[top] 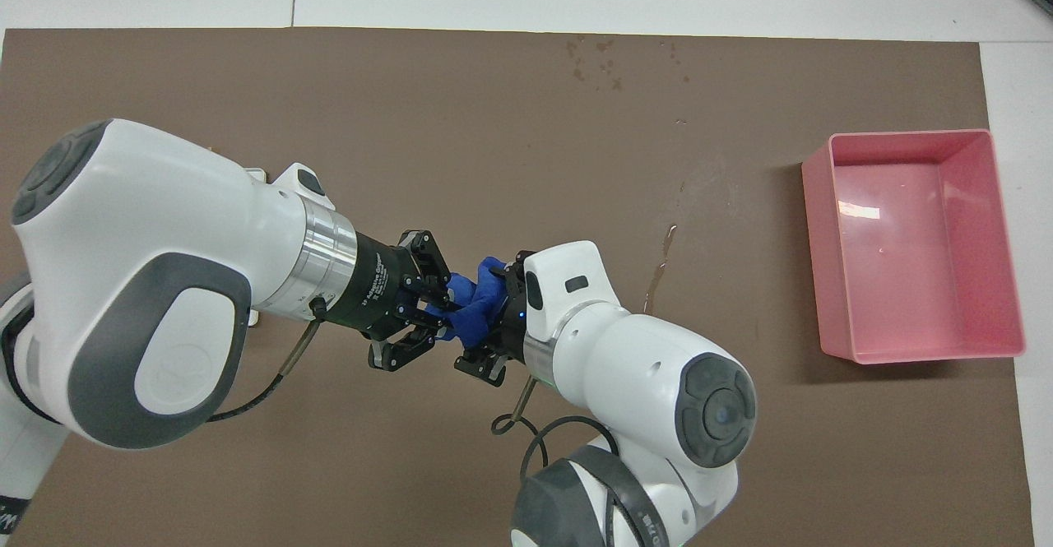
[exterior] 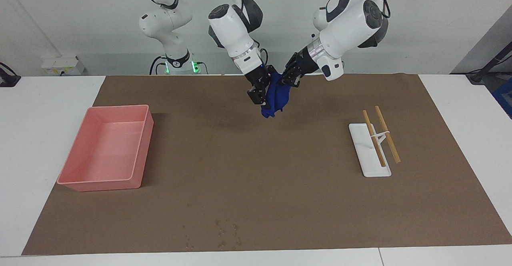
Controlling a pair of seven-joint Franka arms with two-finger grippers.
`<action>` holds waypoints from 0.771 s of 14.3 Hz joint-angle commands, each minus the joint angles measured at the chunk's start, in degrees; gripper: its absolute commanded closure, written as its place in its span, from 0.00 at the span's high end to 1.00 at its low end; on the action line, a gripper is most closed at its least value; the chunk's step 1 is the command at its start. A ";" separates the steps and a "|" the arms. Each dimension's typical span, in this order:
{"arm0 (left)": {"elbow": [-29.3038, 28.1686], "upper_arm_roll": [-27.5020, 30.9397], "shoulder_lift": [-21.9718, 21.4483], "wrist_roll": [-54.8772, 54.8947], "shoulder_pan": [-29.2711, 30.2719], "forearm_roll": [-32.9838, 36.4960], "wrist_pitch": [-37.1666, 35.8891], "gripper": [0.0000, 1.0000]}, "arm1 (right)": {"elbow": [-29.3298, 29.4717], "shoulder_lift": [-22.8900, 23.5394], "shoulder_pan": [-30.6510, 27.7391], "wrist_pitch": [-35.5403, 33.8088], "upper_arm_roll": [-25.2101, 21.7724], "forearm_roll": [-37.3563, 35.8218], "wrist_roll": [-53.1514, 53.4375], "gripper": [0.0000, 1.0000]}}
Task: Wipe water with towel using both arms
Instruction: 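Take the towel with the right gripper while the left gripper releases it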
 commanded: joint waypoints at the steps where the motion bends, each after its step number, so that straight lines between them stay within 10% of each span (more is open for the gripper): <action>1: -0.17 0.45 -1.33 -0.32 -1.46 -2.33 -0.46 0.00 | 1.33 1.60 0.18 1.22 -0.10 -1.42 0.80 0.00; 8: -0.35 0.45 -1.33 1.61 -1.46 -1.80 0.16 0.00 | 1.41 1.51 -0.61 -2.89 -0.28 -1.94 0.54 0.00; 9: 0.09 0.45 -1.24 1.70 -1.03 -1.71 0.25 0.21 | 1.50 1.25 -0.70 -5.43 -0.63 -2.91 0.54 0.00; 10: 0.53 0.63 -1.16 1.35 -0.94 -1.28 0.34 0.99 | 1.50 1.07 -1.22 -7.98 -0.80 -4.40 0.45 0.00; 11: 1.32 0.54 -1.15 1.52 -0.93 1.95 0.86 1.00 | 1.59 0.98 -2.18 -9.83 -0.72 -6.67 0.54 0.00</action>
